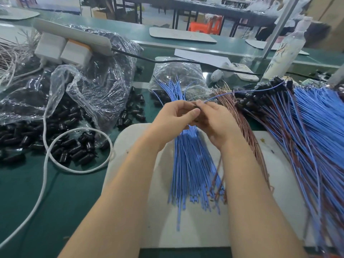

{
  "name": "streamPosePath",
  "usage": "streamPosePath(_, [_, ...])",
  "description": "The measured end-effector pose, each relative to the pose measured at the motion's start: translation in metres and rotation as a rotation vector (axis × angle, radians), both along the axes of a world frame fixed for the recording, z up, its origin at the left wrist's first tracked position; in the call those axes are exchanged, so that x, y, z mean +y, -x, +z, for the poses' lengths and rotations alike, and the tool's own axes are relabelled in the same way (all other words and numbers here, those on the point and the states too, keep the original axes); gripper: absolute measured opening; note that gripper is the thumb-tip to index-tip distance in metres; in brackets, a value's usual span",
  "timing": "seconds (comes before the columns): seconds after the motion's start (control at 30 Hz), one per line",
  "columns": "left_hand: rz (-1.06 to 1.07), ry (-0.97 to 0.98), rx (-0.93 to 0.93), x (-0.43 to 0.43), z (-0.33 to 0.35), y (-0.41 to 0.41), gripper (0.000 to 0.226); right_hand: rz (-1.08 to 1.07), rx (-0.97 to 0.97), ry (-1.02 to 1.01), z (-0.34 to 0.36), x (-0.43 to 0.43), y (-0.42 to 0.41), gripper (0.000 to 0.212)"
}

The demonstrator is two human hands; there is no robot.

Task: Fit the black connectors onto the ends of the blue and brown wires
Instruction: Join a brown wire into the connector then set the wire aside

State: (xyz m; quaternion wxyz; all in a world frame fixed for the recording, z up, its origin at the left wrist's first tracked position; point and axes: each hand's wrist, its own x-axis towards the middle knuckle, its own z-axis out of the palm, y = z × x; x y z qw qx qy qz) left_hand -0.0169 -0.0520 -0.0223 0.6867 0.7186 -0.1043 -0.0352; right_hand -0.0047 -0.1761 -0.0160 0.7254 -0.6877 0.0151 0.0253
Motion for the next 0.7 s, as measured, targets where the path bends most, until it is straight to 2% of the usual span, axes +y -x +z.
streamPosePath(0.13, [0.239, -0.216, -0.159, -0.002, -0.006, -0.004, 0.002, -0.307, -0.218, 0.265, -0.003, -0.002, -0.002, 0.023])
streamPosePath(0.23, [0.393, -0.225, -0.209, 0.003, -0.009, -0.007, 0.007, -0.47, -0.312, 0.111, 0.002, -0.005, 0.0, 0.024])
streamPosePath(0.3, [0.421, -0.172, -0.173, 0.006, -0.01, -0.008, 0.011, -0.503, -0.368, 0.043, 0.006, -0.003, 0.001, 0.026])
streamPosePath(0.47, [0.442, -0.124, -0.154, 0.006, -0.011, -0.009, 0.017, -0.549, -0.506, 0.097, 0.01, 0.006, 0.007, 0.029])
streamPosePath(0.7, [0.465, -0.124, -0.178, 0.005, -0.01, -0.01, 0.018, -0.595, -0.595, 0.199, 0.011, 0.011, 0.01, 0.029])
